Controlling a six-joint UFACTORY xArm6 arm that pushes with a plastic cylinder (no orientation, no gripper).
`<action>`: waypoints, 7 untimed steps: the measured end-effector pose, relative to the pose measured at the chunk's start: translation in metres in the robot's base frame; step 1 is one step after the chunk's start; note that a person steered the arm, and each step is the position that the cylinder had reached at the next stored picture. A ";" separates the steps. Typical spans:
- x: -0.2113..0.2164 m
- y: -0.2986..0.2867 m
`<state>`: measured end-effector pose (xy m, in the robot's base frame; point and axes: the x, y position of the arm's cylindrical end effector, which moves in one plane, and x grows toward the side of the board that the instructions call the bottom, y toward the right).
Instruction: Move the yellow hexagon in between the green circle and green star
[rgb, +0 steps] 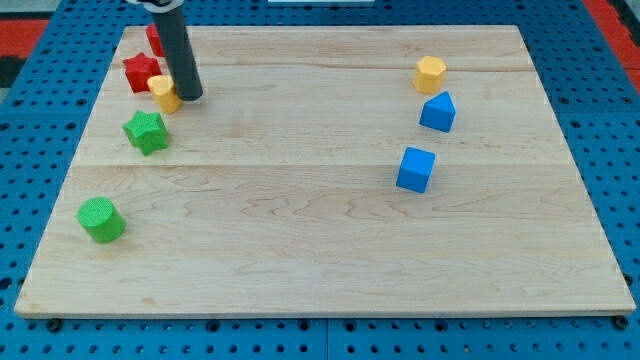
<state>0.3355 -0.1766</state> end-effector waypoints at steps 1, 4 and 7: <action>0.016 -0.020; -0.042 0.173; -0.094 0.364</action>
<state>0.2416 0.1877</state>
